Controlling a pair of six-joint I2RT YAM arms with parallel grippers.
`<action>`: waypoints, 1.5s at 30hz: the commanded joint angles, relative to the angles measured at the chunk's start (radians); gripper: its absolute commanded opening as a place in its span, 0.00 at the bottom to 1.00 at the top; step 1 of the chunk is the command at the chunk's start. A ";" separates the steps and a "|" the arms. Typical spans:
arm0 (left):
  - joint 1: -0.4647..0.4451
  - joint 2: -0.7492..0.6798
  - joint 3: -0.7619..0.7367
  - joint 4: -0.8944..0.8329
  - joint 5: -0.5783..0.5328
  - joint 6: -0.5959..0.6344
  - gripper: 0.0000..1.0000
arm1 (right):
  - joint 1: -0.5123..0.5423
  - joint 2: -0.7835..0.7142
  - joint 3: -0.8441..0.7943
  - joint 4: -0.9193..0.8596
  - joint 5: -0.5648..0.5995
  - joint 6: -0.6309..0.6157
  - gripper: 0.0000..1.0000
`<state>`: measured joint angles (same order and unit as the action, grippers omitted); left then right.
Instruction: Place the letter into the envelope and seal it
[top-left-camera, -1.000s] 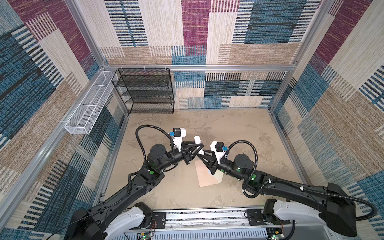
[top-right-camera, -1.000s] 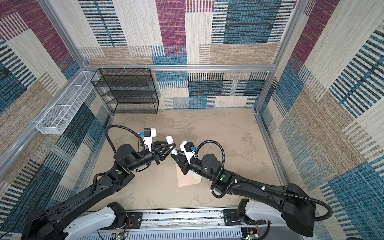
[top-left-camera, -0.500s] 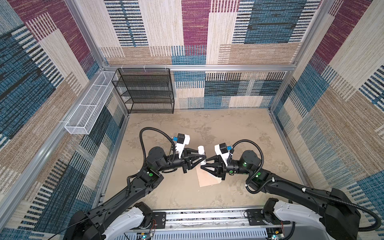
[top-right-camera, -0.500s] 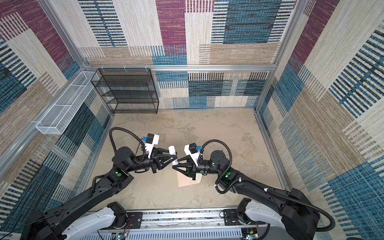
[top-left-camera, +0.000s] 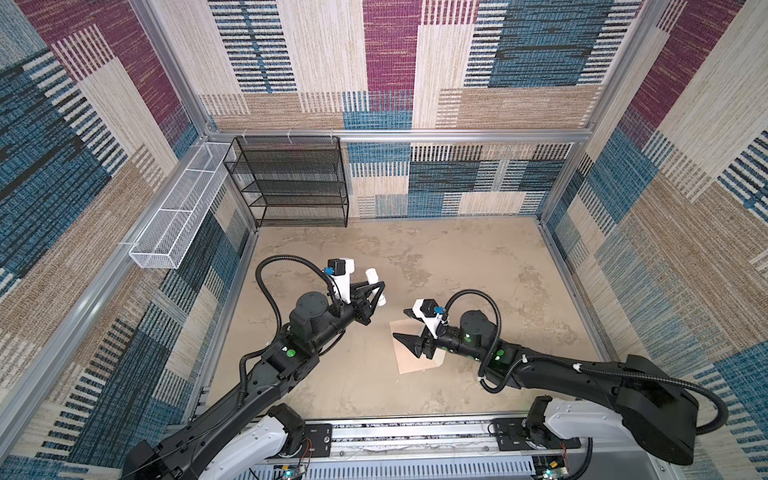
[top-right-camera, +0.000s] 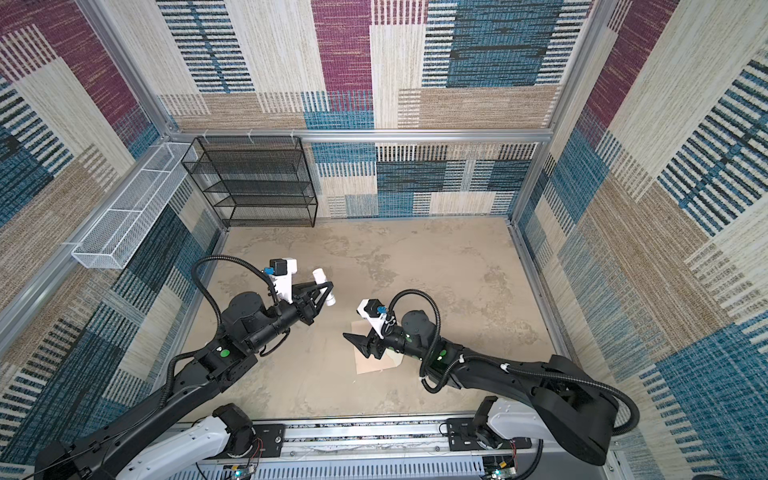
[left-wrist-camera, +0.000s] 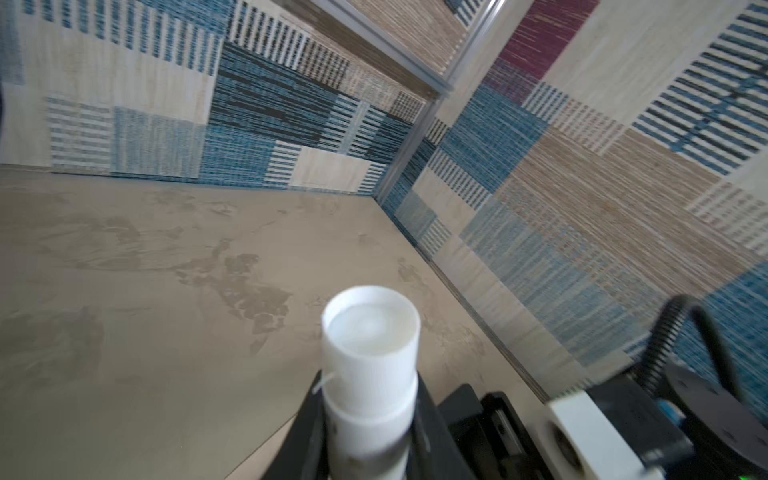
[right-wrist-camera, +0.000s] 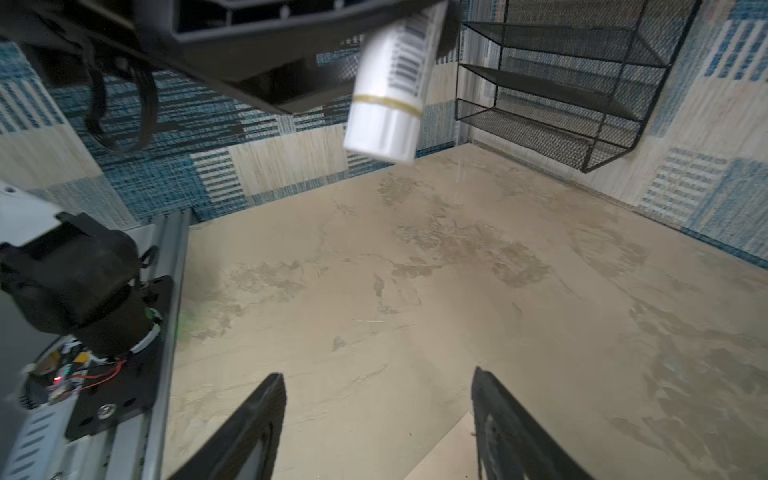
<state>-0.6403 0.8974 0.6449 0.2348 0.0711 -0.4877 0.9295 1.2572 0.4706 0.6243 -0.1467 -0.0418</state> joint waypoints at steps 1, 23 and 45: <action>-0.011 0.040 0.012 0.004 -0.208 -0.045 0.00 | 0.057 0.077 0.012 0.234 0.315 -0.081 0.71; -0.096 0.175 0.032 0.132 -0.306 -0.090 0.00 | 0.113 0.393 0.220 0.435 0.509 -0.085 0.53; -0.099 0.173 0.025 0.125 -0.313 -0.070 0.00 | 0.114 0.391 0.243 0.371 0.478 -0.067 0.35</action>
<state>-0.7399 1.0676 0.6674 0.3172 -0.2317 -0.5686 1.0431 1.6566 0.7033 0.9813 0.3405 -0.1204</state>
